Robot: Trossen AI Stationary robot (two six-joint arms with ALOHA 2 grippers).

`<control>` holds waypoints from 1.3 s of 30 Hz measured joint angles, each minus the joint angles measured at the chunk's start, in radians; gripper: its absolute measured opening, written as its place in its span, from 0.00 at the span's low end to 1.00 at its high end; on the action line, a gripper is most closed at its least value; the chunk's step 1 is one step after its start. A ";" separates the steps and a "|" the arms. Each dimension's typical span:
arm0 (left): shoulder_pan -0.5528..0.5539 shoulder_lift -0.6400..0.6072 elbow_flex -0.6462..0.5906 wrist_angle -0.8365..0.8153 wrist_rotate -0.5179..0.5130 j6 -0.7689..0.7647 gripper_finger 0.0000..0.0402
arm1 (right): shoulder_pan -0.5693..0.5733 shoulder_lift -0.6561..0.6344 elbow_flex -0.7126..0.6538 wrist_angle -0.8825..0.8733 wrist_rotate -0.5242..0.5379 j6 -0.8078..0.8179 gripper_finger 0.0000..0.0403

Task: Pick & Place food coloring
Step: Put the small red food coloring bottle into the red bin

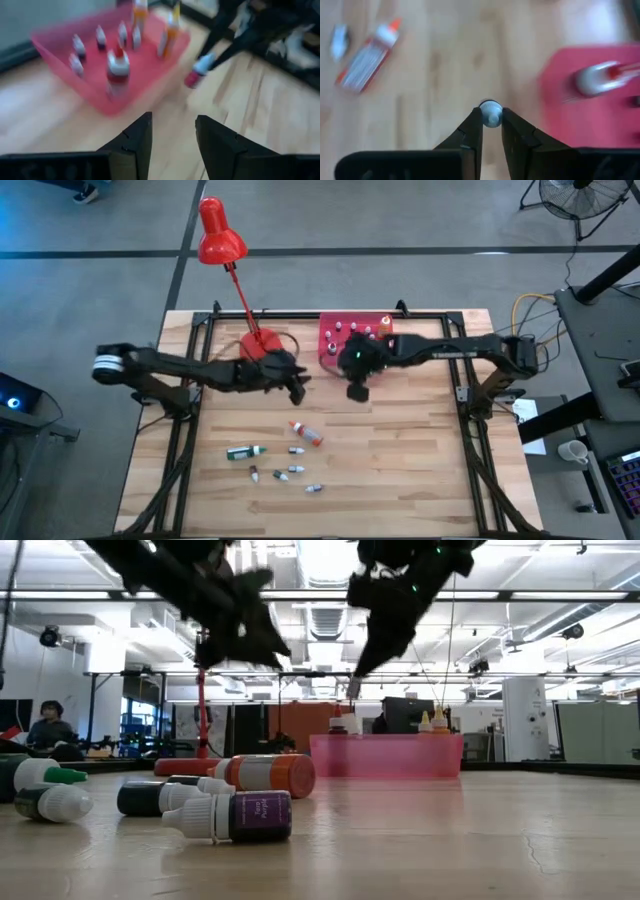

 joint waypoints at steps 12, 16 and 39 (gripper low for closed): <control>0.007 -0.357 0.046 -0.205 -0.039 -0.199 0.31 | -0.185 0.052 0.156 -0.138 0.106 -0.010 0.12; 0.007 -0.442 0.044 -0.259 -0.040 -0.240 0.31 | -0.238 0.102 0.181 -0.166 0.112 0.014 0.12; 0.008 -0.609 0.044 -0.450 -0.040 -0.197 0.31 | -0.370 0.537 0.504 -0.375 -0.023 0.012 0.12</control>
